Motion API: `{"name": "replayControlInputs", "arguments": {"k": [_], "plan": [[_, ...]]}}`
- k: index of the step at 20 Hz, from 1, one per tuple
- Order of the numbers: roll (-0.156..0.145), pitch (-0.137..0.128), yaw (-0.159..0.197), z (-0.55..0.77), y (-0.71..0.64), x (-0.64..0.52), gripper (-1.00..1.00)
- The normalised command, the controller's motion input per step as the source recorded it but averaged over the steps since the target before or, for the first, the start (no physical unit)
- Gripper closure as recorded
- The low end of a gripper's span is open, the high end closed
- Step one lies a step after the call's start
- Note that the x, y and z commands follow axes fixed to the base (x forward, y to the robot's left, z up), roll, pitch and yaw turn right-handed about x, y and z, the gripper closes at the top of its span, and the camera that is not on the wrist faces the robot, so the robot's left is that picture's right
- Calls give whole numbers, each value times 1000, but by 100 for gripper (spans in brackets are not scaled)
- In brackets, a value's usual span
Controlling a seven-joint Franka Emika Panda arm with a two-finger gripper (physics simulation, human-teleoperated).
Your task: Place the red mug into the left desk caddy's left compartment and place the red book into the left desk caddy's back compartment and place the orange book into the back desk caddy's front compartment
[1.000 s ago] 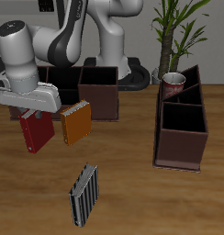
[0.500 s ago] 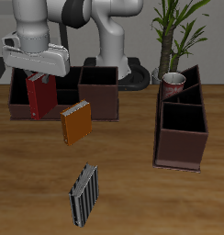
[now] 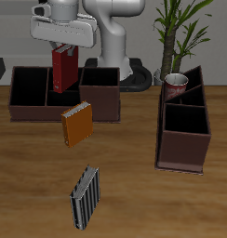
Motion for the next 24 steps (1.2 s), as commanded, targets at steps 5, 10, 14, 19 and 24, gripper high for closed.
{"name": "replayControlInputs", "arguments": {"k": [5, 10, 14, 19, 24], "plan": [[19, -34, 3, 275, 487, -242, 100], [72, 2, -6, 98, 736, -87, 100], [79, 11, -7, -19, 681, -66, 100], [110, 3, 20, -13, 829, -29, 100], [77, 39, 17, -171, 535, 55, 100]]}}
